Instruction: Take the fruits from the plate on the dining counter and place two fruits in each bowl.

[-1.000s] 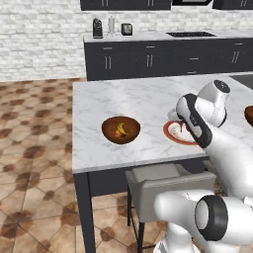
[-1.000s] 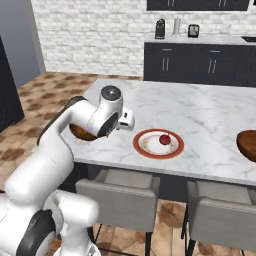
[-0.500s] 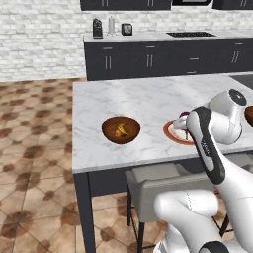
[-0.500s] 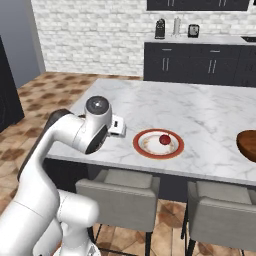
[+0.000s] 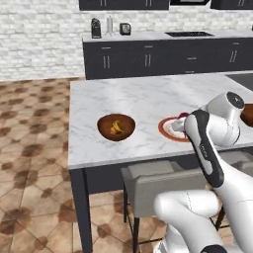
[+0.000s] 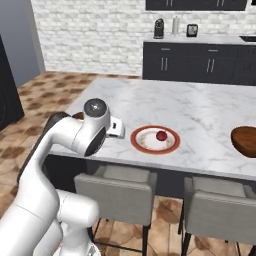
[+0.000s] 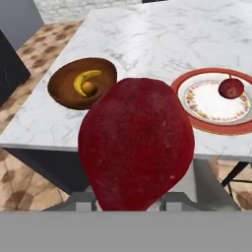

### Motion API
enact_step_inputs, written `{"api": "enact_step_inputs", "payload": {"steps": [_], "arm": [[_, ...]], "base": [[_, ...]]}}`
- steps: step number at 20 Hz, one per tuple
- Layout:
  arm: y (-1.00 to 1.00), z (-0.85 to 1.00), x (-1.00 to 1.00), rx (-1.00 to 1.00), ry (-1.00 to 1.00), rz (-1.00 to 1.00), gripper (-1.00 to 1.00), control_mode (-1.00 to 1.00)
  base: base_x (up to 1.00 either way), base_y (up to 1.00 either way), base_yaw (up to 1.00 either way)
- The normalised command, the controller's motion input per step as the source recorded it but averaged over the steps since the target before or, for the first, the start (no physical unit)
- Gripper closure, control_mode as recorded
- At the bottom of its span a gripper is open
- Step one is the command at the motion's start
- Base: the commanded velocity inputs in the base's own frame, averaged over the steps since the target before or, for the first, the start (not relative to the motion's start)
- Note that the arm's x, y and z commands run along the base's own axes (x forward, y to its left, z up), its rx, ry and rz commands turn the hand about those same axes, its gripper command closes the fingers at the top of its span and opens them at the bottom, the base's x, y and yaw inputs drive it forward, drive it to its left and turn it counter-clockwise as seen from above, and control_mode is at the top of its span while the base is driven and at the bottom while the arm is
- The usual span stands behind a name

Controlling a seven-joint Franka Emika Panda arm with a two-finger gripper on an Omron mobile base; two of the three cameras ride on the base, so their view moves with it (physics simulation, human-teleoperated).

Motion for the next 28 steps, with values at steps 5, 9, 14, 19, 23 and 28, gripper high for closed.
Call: {"api": "enact_step_inputs", "payload": {"steps": [5,9,14,19,23,28], "arm": [[0.00,0.00,0.00,0.00,0.00,0.00,1.00,1.00],[0.00,0.00,0.00,0.00,0.00,0.00,1.00,1.00],[0.00,0.00,0.00,0.00,0.00,0.00,1.00,1.00],[0.00,0.00,0.00,0.00,0.00,0.00,1.00,1.00],[0.00,0.00,0.00,0.00,0.00,0.00,1.00,1.00],[0.00,0.00,0.00,0.00,0.00,0.00,1.00,1.00]], "base": [[-0.55,-0.67,-0.03],[-0.13,-0.97,-0.02],[0.07,-1.00,0.00],[0.34,-0.96,0.00],[0.79,-0.57,0.00],[0.76,-0.17,0.00]]}}
